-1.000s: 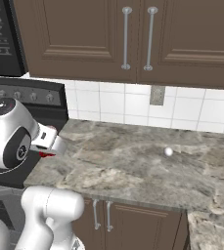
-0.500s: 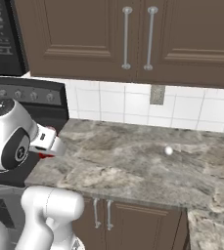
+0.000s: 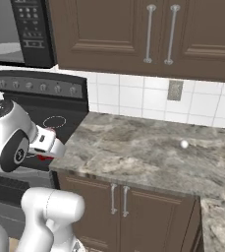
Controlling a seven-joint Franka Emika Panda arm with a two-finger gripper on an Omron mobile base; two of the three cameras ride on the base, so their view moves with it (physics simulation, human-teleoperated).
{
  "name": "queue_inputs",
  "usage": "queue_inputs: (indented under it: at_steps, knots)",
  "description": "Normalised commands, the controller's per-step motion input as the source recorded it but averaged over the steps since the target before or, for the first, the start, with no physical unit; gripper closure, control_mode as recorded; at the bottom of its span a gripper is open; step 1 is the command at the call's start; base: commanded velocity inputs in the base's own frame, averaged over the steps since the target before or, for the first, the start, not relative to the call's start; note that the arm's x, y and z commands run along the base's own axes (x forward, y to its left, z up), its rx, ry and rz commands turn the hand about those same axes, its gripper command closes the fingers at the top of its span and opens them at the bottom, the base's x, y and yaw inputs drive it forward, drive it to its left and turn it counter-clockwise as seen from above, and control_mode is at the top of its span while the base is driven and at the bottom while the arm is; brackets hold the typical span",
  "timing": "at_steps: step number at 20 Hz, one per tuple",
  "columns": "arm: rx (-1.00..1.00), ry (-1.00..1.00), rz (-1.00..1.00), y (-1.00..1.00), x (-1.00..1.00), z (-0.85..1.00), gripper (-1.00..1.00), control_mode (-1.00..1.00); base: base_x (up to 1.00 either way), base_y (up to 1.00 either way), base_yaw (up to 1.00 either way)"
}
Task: Pick the mug from the counter and place it inside the microwave. Then close the microwave.
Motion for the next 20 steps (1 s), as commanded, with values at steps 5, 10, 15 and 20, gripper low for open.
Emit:
queue_inputs:
  at_steps: [5, 10, 15, 20]
  knots:
    - [0.0, 0.0, 0.0, 0.0, 0.0, 0.0, 1.0, 1.0, 0.0, 0.3, 0.24]
    - [0.0, 0.0, 0.0, 0.0, 0.0, 0.0, 1.0, 1.0, 0.17, 0.45, 0.18]
    - [0.0, 0.0, 0.0, 0.0, 0.0, 0.0, 1.0, 1.0, 0.13, 0.83, 0.16]
    - [0.0, 0.0, 0.0, 0.0, 0.0, 0.0, 1.0, 1.0, 0.0, 0.53, 0.03]
